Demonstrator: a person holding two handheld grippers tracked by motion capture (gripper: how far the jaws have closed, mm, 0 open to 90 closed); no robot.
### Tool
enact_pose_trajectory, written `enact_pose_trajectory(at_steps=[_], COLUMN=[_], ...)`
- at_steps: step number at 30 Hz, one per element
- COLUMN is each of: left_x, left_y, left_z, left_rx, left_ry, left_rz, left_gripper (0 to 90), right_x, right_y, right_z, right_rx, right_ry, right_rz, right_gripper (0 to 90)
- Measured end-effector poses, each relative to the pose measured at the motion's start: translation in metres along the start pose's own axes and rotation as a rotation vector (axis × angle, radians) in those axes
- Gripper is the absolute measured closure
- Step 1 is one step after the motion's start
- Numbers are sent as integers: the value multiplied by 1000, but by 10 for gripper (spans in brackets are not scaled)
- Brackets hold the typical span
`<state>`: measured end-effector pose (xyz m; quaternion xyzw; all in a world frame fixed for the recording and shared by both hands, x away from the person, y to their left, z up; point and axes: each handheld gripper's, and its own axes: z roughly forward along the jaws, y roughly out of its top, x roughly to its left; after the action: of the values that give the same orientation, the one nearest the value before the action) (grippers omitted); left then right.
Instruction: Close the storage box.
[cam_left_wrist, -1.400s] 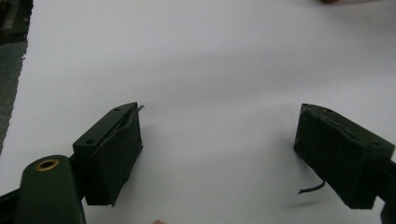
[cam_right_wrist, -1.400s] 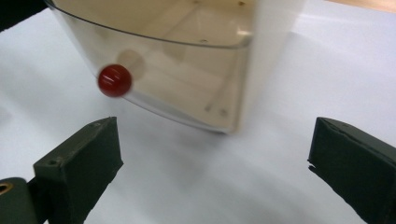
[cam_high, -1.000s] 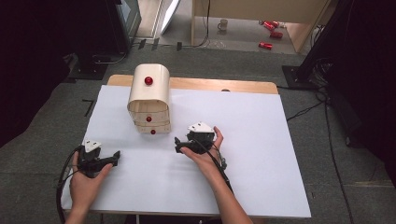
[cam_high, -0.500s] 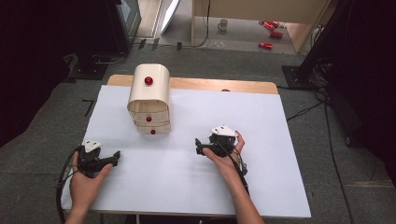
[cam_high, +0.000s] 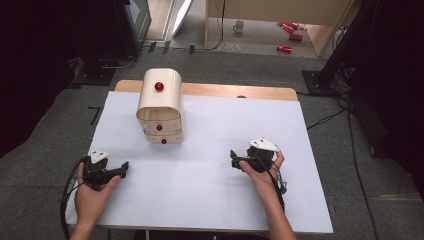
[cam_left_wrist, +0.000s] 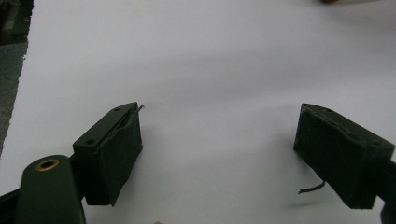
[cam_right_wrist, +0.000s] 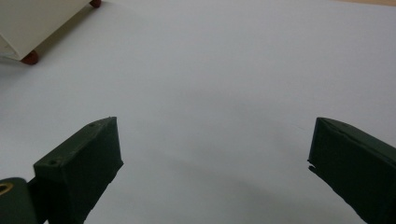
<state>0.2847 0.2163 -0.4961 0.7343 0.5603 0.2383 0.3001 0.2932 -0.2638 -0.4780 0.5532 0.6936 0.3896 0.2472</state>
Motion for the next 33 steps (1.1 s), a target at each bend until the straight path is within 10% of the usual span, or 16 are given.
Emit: enact_pose_trajectory(at_steps=[33], left_x=[0], left_y=[0], left_z=[0], left_rx=[-1], left_ry=[1], left_rz=[1], left_gripper=[149], right_x=[-105], right_y=[-55], right_z=[-67], right_rx=[22], right_ry=[-146], right_rz=[122], right_gripper=[27])
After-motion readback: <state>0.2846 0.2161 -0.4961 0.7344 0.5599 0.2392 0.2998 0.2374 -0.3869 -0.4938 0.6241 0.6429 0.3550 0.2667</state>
